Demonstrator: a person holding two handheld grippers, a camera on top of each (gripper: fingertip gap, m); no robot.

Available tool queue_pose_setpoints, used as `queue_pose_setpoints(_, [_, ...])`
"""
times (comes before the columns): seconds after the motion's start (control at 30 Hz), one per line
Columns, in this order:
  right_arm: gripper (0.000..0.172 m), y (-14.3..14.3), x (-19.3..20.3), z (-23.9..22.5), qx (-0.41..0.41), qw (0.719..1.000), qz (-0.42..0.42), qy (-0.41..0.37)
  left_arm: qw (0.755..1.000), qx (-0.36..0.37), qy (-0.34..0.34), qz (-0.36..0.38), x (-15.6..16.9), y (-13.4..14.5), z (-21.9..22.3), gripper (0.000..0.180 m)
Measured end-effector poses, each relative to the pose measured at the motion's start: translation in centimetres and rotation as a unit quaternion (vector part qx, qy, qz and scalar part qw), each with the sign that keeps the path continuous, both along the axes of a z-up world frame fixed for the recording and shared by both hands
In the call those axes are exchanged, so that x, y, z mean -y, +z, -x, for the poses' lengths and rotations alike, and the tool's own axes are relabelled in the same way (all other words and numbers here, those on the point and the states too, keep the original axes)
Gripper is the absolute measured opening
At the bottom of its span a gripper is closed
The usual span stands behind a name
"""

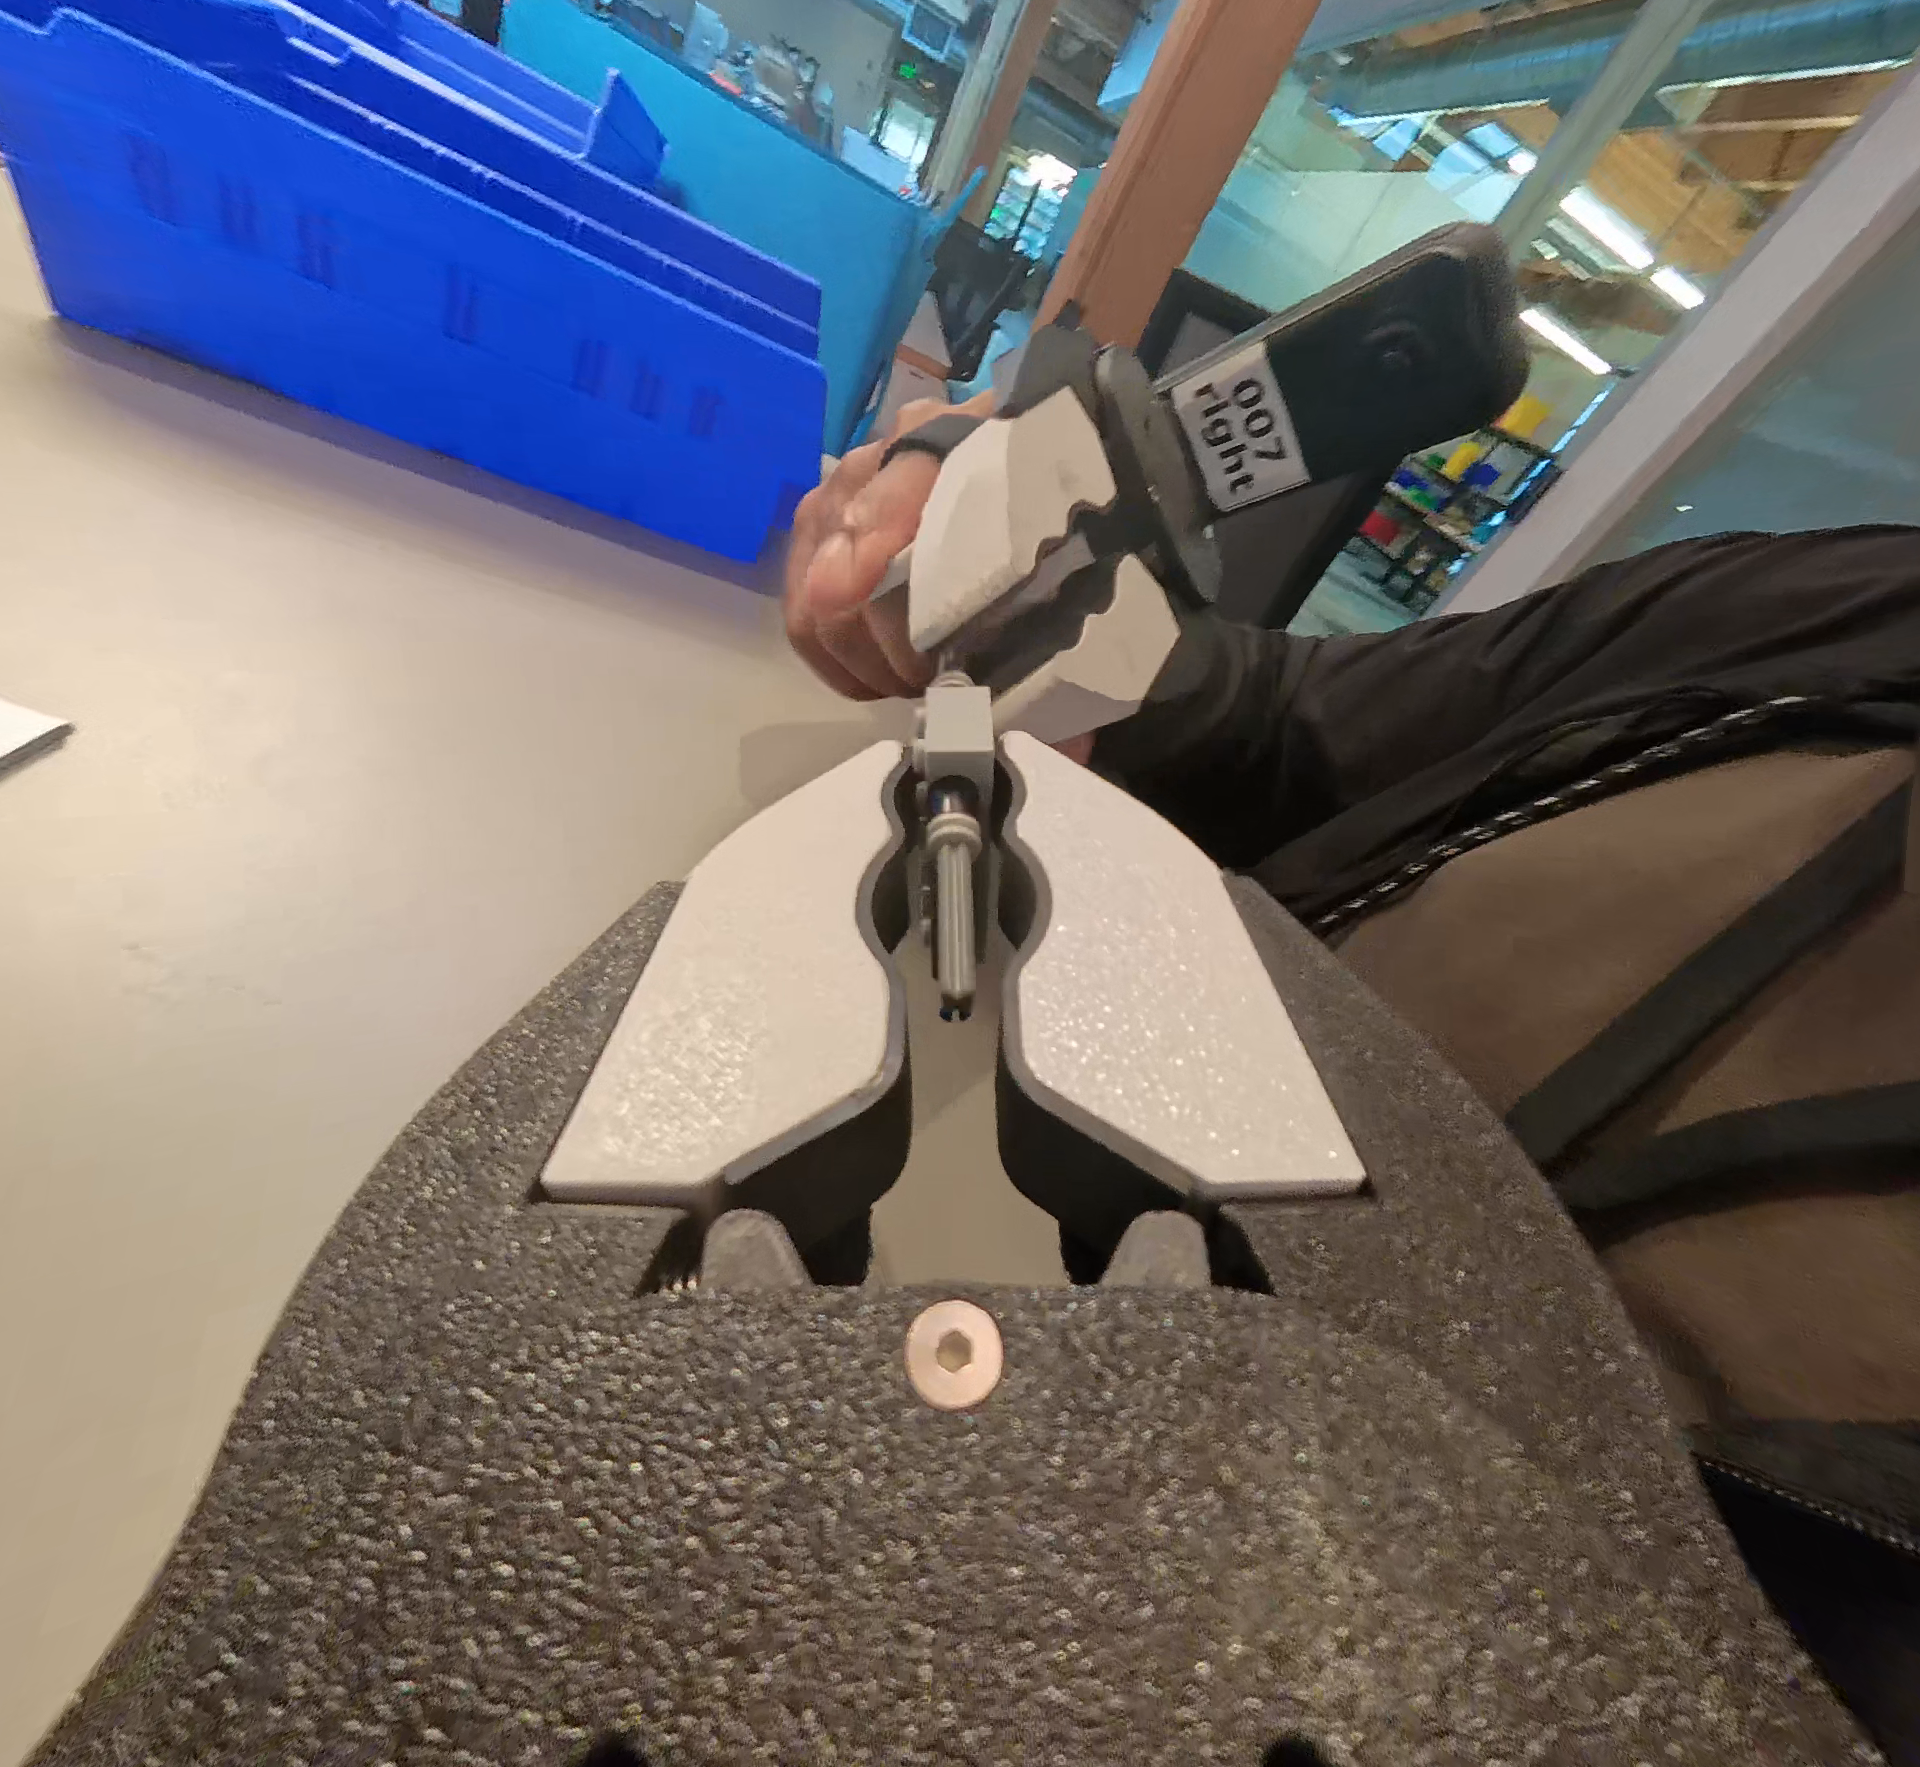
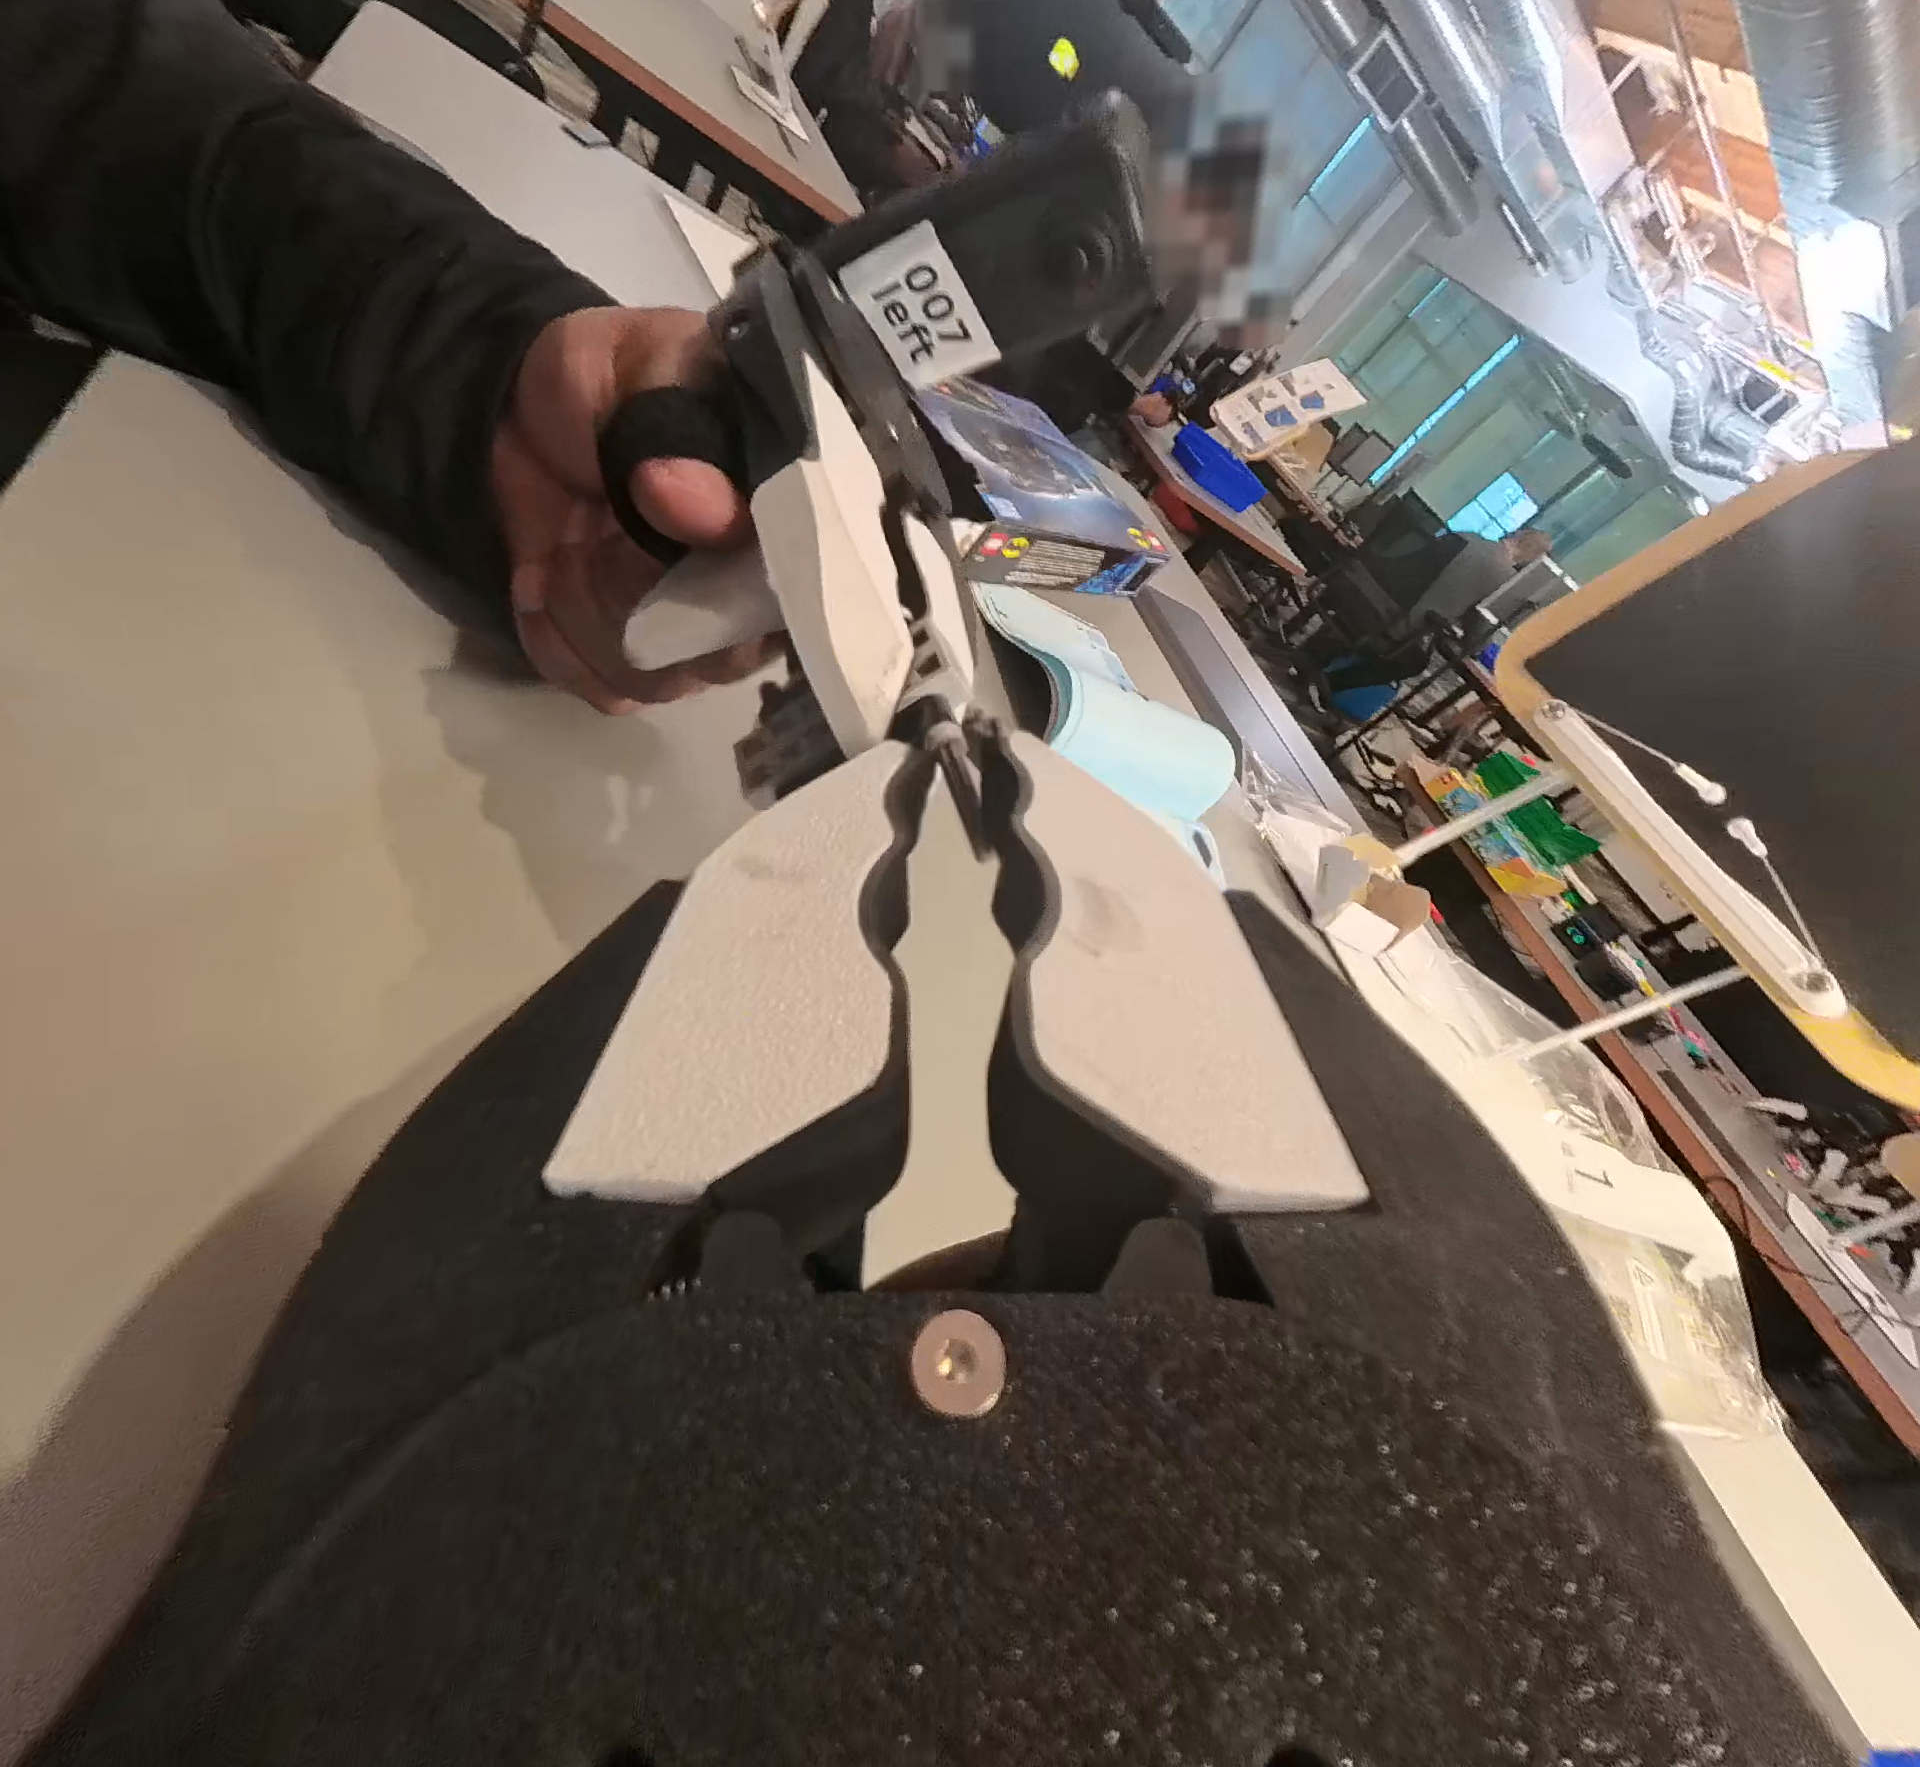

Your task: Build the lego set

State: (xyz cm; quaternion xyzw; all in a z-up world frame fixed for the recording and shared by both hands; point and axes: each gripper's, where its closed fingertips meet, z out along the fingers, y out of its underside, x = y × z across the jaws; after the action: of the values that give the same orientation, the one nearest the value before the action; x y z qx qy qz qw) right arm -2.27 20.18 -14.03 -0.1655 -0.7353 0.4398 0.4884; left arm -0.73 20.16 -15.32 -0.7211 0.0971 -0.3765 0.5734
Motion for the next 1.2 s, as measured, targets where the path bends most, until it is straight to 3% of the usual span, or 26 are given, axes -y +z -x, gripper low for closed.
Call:
queue_pose_setpoints(0.03, [0.015,-0.1,-0.2,0.1,0.004,1.000,0.002,-0.004,1.000,-0.009,0.008,0.009,-0.1,-0.4,0.3,0.012])
queue_pose_setpoints(0.3, [0.017,-2.4,-0.9,0.8,0.035,0.998,-0.051,-0.025,0.997,-0.026,0.028,0.065,-0.7,-2.7,1.1,0.012])
queue_pose_setpoints(0.47, [0.017,-3.3,-1.5,1.2,0.041,0.995,-0.077,-0.041,0.995,-0.049,0.070,0.056,-1.0,-2.7,2.5,0.012])
queue_pose_setpoints(1.2, [0.018,-4.6,-2.1,2.2,0.046,0.989,-0.113,-0.082,0.996,-0.035,0.073,0.036,-1.1,-2.2,2.5,0.012])
